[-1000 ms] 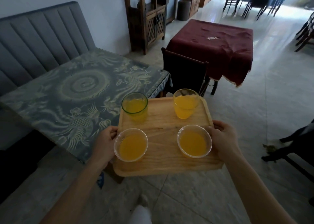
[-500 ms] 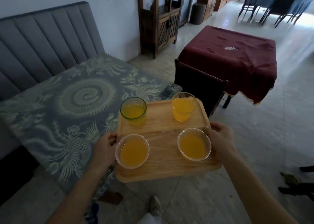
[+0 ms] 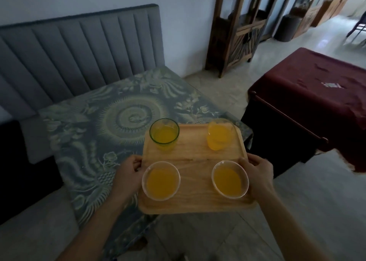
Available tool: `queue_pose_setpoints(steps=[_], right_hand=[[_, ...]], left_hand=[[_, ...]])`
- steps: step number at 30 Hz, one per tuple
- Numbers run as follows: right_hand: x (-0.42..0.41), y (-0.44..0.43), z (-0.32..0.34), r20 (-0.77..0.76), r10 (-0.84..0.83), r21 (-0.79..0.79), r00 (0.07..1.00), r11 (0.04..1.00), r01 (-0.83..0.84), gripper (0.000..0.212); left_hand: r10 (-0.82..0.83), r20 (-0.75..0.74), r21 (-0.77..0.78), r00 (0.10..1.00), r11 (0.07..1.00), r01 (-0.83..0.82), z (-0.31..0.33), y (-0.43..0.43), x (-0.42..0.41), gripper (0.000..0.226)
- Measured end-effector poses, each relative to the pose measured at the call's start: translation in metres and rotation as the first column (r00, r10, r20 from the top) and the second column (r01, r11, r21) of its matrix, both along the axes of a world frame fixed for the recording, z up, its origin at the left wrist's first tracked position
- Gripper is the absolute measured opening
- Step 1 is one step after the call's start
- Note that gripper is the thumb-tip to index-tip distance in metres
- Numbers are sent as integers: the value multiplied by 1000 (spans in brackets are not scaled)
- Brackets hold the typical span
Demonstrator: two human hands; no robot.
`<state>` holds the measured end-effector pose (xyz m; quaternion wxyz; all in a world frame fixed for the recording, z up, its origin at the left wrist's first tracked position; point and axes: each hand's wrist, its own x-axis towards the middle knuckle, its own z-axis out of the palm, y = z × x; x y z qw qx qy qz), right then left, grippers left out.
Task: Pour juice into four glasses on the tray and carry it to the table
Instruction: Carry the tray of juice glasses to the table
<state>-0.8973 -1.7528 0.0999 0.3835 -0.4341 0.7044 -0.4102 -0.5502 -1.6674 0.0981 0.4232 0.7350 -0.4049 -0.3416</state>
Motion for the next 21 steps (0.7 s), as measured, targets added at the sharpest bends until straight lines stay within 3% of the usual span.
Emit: queue_pose_setpoints(steps=[5,10,14,21], right_hand=[[22,-50,-17,-10,108,28,994,994,-108,19],[42,-107,-36,-17,216,43,976,976,-216,24],[60,-151,-51,-20,350,25,937,937,-349,9],[97,-206,-92,-40,516,22,855,856,-516,10]], left_hand=[[115,16,33,993,993,-116,-16,-14,11,16],[247,65,61,967,966,-251,-36,-25,12,19],[356,57,75,933,930,-360,-53,-36,3,9],[514,96,100,853,847,-522,-91,-51,-3,9]])
